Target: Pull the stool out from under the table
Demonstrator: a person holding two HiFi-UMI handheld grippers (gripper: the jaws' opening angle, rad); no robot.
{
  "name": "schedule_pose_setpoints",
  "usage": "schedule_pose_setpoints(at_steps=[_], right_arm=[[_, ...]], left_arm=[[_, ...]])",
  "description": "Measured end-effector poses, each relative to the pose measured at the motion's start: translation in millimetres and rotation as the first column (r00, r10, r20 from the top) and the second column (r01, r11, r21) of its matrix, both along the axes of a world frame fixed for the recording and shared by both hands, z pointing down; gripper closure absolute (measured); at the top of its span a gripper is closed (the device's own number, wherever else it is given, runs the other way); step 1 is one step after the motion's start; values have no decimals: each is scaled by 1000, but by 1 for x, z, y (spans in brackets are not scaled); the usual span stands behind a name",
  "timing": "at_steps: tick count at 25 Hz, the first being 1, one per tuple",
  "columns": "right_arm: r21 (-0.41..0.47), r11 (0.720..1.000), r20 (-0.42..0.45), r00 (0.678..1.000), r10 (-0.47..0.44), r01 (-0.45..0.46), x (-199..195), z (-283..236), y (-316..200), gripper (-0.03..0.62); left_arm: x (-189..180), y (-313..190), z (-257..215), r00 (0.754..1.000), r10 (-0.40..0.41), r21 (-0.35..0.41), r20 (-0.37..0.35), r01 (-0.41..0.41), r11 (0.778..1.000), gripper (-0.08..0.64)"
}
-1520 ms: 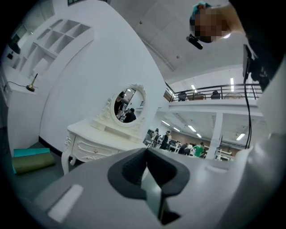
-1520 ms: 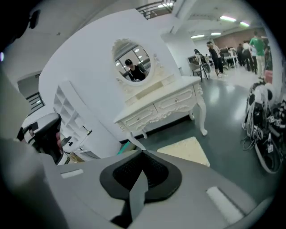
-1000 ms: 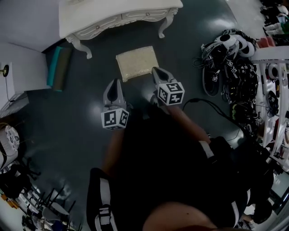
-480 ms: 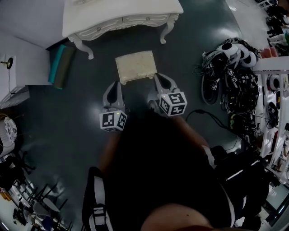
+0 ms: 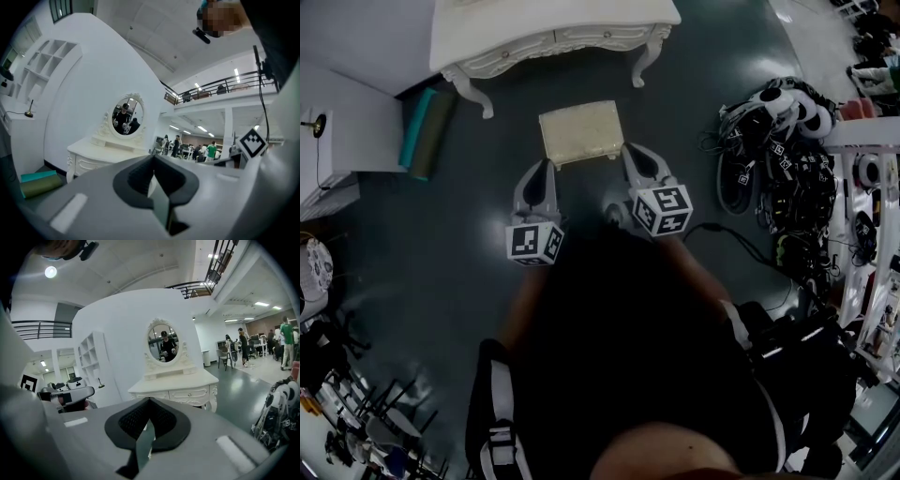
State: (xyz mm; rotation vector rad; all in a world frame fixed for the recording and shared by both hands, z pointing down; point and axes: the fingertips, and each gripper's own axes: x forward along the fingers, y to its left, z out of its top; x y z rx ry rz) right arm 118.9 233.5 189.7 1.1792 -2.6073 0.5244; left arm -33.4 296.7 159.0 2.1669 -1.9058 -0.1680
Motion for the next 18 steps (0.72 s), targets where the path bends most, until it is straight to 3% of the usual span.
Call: schedule_pose_setpoints(at_steps=[18], right_arm=[[5,1000,-23,1000,-1,1,1,1,10,595]], left_arm=[[-2,6,3,1000,17,-6,-2,-17,1000,551]])
